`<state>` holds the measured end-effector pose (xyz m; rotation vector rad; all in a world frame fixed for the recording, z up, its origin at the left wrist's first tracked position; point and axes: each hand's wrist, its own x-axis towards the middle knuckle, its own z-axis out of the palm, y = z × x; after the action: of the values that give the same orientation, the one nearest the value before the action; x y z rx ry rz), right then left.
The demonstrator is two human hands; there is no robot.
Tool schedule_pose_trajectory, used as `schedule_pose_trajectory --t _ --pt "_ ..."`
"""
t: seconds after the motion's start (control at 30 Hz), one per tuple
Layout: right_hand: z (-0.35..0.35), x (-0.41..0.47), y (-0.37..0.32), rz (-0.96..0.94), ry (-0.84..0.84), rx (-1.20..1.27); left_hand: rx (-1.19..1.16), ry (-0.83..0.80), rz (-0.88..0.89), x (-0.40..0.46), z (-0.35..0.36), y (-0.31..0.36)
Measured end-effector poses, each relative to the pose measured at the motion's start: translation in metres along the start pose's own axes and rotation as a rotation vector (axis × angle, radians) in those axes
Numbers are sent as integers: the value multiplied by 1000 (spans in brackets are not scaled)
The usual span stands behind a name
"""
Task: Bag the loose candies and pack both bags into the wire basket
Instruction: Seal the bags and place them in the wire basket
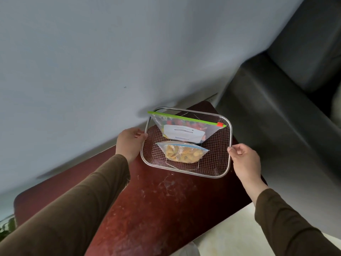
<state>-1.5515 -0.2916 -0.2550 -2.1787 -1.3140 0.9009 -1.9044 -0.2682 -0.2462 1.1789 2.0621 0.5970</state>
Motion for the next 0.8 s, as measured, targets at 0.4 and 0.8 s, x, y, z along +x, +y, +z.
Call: schedule_pose_trajectory --t 0.4,0.8 --pt "40 -9 -49 -140 -111 -63 -115 136 -168 -53 -53 -58" --pt "110 -36 -122 -345 -264 -159 -201 336 -341 -103 -109 -130"
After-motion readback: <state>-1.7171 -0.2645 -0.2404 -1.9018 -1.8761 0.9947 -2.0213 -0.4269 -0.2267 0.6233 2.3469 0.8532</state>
